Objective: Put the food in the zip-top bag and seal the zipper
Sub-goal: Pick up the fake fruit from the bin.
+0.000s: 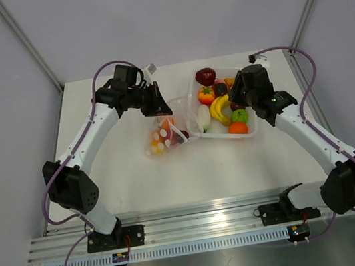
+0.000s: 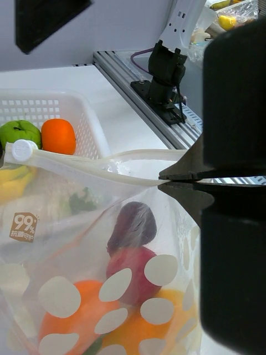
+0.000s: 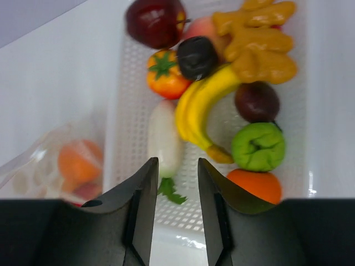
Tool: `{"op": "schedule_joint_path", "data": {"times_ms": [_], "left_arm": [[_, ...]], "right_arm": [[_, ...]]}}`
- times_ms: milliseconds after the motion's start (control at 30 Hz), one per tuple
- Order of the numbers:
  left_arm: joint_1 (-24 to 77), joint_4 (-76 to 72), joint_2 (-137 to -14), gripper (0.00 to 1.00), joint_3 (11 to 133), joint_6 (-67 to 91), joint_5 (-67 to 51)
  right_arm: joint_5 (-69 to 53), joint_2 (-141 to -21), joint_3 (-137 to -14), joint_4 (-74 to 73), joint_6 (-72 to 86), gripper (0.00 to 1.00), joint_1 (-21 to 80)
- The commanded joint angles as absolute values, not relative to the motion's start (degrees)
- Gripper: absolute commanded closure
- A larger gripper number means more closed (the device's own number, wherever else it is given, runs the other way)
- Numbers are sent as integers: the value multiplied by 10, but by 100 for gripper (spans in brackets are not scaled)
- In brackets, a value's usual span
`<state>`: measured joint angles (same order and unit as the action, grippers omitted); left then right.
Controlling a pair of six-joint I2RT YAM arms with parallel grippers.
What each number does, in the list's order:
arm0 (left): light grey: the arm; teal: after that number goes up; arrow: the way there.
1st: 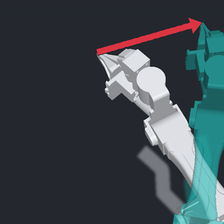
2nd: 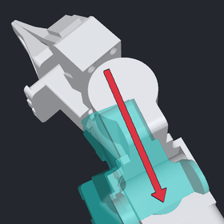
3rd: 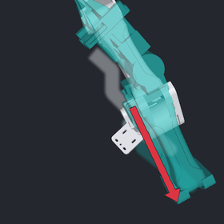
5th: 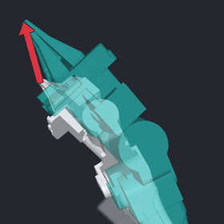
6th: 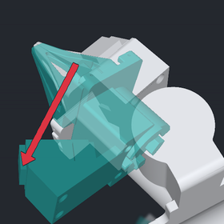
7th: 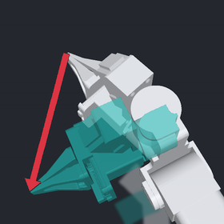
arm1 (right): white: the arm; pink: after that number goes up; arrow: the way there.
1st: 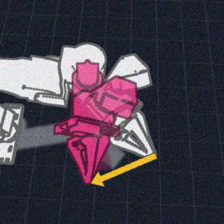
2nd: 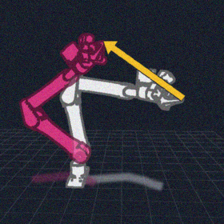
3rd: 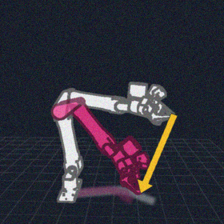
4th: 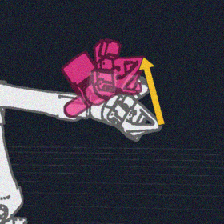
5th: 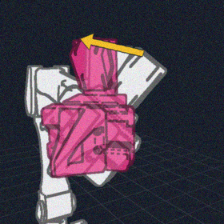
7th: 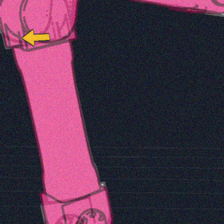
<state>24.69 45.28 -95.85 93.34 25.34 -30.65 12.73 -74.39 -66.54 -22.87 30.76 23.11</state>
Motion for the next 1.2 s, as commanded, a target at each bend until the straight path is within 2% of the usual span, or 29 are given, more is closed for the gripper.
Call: {"op": "schedule_joint_path", "data": {"times_ms": [0, 67, 100, 133, 267, 333, 467, 700, 1167], "left_arm": [[246, 425, -926, 100, 930, 261, -323], [246, 418, -925, 100, 921, 263, -326], [246, 417, -925, 100, 918, 265, -327], [246, 416, -925, 100, 917, 266, -329], [246, 417, -923, 100, 912, 265, -327], [246, 418, -920, 100, 911, 263, -327], [247, 419, -920, 100, 911, 262, -329], [246, 416, -921, 100, 901, 260, -329], [246, 414, -928, 100, 899, 260, -330]], "right_arm": [[127, -761, -652, -223, 325, 59, 181], [133, -769, -647, -198, 355, 56, 178], [133, -778, -638, -174, 365, 51, 171], [128, -783, -633, -162, 387, 41, 165], [107, -826, -621, -110, 421, 32, 152], [85, -876, -650, -86, 393, 24, 153], [87, -956, -738, -147, 314, 18, 153], [105, -1025, -799, -170, 218, 16, 153], [69, -1135, -899, -176, 160, 17, 154]]}}
